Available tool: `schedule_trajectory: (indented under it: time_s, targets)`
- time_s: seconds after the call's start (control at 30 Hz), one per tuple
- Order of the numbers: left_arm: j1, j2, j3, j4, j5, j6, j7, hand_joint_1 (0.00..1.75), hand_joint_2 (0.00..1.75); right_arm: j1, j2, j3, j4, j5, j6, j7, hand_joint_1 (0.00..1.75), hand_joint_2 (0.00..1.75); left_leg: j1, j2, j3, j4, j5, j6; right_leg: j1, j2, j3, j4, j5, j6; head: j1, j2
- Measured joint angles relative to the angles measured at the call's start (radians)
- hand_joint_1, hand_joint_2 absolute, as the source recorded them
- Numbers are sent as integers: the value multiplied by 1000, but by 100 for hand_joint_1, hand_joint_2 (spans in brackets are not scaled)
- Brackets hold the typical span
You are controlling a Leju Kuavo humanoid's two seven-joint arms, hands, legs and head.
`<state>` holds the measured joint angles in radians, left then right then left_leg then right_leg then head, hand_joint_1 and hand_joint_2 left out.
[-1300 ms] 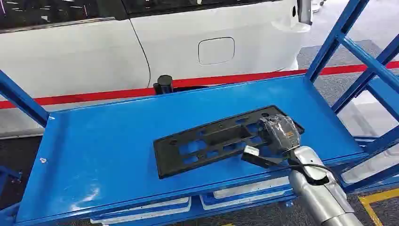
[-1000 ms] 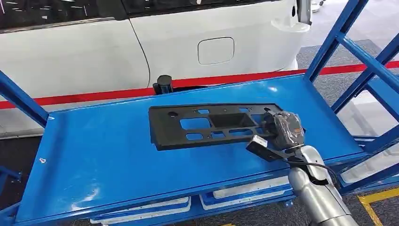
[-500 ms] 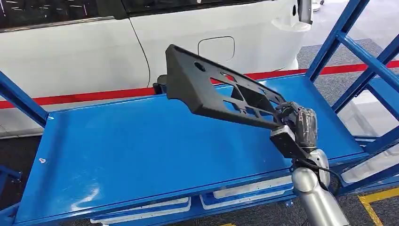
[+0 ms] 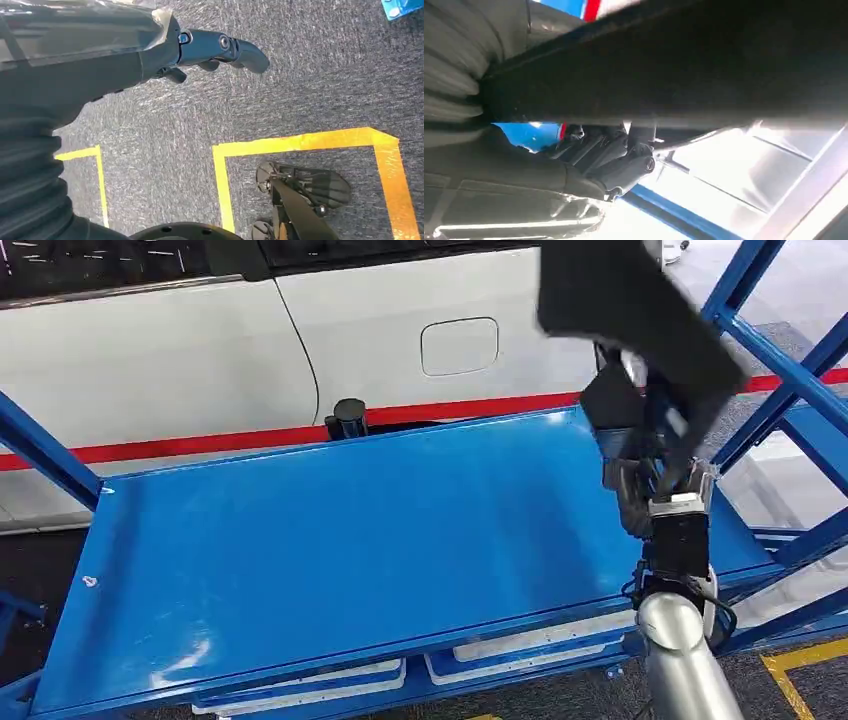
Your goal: Take the parts from the cabinet and place them on the table.
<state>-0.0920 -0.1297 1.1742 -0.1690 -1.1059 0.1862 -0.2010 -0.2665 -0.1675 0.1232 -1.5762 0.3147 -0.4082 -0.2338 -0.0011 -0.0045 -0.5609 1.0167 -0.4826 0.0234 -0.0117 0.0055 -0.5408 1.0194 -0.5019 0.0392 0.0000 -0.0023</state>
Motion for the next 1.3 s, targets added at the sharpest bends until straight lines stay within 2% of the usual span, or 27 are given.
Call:
schedule_trajectory:
  time_s: [0.07,0.3,0.83,0.87,0.93,0.97,1.0,1.03,1.1,1.13,1.17,1.2,1.27,1.3]
  targets:
    - [0,0,2,0,2,0,0,0,175,1,6,-7,-13,-23,8,0,175,175,0,0,0,0,0,0,0,0,0,0,0,0,0,0]
    - [3,0,11,0,10,-6,-13,0,175,27,34,-33,-103,-267,111,-15,175,175,0,0,0,0,0,0,0,0,0,0,0,0,0,0]
    - [6,1,16,0,13,-19,-13,0,175,74,51,-35,-248,-383,195,-31,175,175,0,0,-1,1,-1,0,-1,0,0,-1,0,0,0,0]
    - [6,3,16,0,13,-19,-13,0,175,76,52,-34,-253,-388,200,-31,175,175,-4,0,-4,6,-4,8,-14,0,1,-8,5,7,0,0]
    - [6,3,16,0,10,-19,-14,0,175,79,52,-31,-267,-401,210,-31,175,175,-5,0,4,-7,7,19,-8,0,5,-15,11,15,-2,0]
    - [6,2,16,0,9,-21,-14,0,175,81,50,-31,-276,-409,217,-31,175,175,9,1,17,-38,26,27,-5,-1,6,-12,5,14,2,0]
    - [6,1,16,0,9,-24,-13,0,175,83,50,-30,-282,-421,224,-32,175,175,9,6,22,-50,34,27,-4,-1,-6,6,-12,11,2,0]
    - [6,3,16,0,9,-28,-13,0,175,83,49,-29,-287,-435,241,-32,175,175,11,7,20,-52,38,33,-5,0,-33,64,-43,6,3,0]
    - [7,3,16,0,9,-36,-13,0,175,92,45,-24,-293,-457,263,-33,175,175,15,9,14,-52,39,30,-12,-1,-106,221,-102,7,3,0]
    - [7,3,16,0,9,-39,-13,0,175,100,44,-21,-296,-466,274,-34,175,175,17,9,10,-51,41,27,-18,-1,-136,282,-117,15,4,0]
    - [7,2,16,0,9,-40,-13,0,175,108,41,-18,-297,-475,284,-35,175,175,23,9,8,-50,43,21,-25,-1,-139,286,-109,29,3,0]
    - [7,2,16,0,9,-40,-13,0,175,112,39,-15,-298,-478,293,-36,175,175,31,8,6,-47,43,13,-31,-2,-116,235,-82,48,4,0]
    - [7,2,16,0,9,-40,-12,0,175,113,35,-4,-304,-481,303,-37,175,175,50,7,-3,-26,35,-11,-51,-7,-27,54,-3,91,4,0]
    - [7,7,16,-2,9,-40,-12,0,175,114,35,-1,-304,-483,304,-38,175,175,44,7,-15,-7,28,-29,-57,-5,-12,15,-9,103,6,0]
